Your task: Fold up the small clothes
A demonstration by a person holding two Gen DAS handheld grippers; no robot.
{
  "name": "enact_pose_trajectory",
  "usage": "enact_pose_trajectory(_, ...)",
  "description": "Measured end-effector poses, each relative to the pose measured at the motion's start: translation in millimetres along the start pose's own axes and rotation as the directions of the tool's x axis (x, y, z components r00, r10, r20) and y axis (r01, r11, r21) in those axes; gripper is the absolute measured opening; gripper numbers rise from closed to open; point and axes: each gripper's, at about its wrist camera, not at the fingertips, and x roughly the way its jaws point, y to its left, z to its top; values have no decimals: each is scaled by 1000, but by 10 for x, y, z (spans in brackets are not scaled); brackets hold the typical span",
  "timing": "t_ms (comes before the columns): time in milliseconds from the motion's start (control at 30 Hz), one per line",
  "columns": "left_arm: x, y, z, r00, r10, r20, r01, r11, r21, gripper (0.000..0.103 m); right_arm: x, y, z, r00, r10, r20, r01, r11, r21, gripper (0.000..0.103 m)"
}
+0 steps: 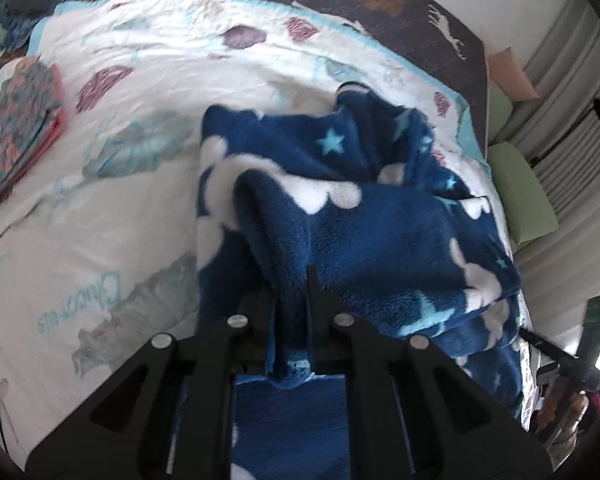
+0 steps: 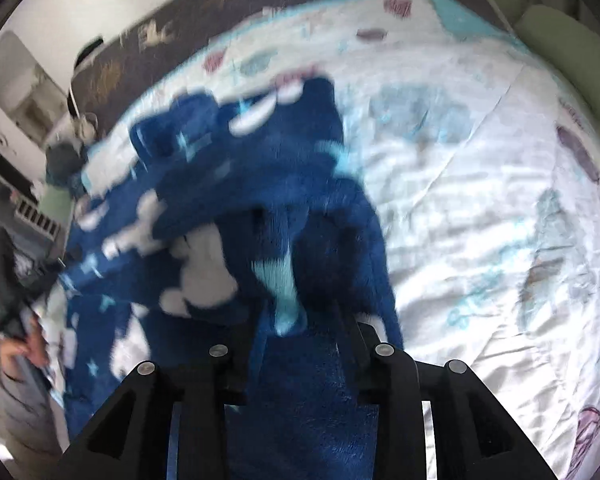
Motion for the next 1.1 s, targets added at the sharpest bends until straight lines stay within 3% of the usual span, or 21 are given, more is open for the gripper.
enact_pose_trajectory(100,-2,25,-18,1000,-3,4,3,1000,-6,15,-172,154,82,996,38,77,-33,998,-61,33)
enact_pose_trajectory(300,-117,-20,-26,1000,8,13,-7,999,-36,27,18,370,402,981,169,101,-160,983,-90,32)
enact_pose_trajectory(333,-194,-39,-21,999,-3,33,5,999,-46,31,61,368,404,981,174,90,-165,982,-94,28)
enact_pose_trajectory(367,-275,-63,-12,998,-22,59,25,998,-49,31,148,401,415,985,157,68,-149,983,-102,21)
enact_pose_trajectory(467,-438,-180,6,988,-109,112,114,993,-37,32,451,299,376,1000,29,-7,-30,998,-60,14)
enact_pose_trajectory(533,-439,-294,1,978,-177,109,180,984,-17,34,550,207,367,1000,29,1,-29,999,-13,9)
enact_pose_trajectory(600,-288,-435,-34,984,-166,66,166,986,18,40,553,136,348,996,70,48,-71,997,12,9)
enact_pose_trajectory(700,132,-471,-116,999,-25,-26,26,999,39,40,538,161,336,989,80,125,-80,997,-5,10)
enact_pose_trajectory(733,241,-421,-141,999,-3,-40,4,999,36,32,532,149,334,989,59,139,-58,998,-12,9)
enact_pose_trajectory(800,286,-299,-187,1000,-11,-14,11,1000,23,21,540,24,353,991,-6,137,-1,999,49,0)
enact_pose_trajectory(900,234,-177,-171,999,-45,-16,44,999,-18,12,476,-344,350,991,-19,136,-14,971,237,0)
enact_pose_trajectory(967,204,-132,-165,999,-49,-19,48,998,-28,11,447,-406,308,993,20,120,-47,972,230,0)
enact_pose_trajectory(1100,42,-172,-202,999,-52,1,52,998,-30,17,191,-213,191,993,-31,112,14,989,150,7)
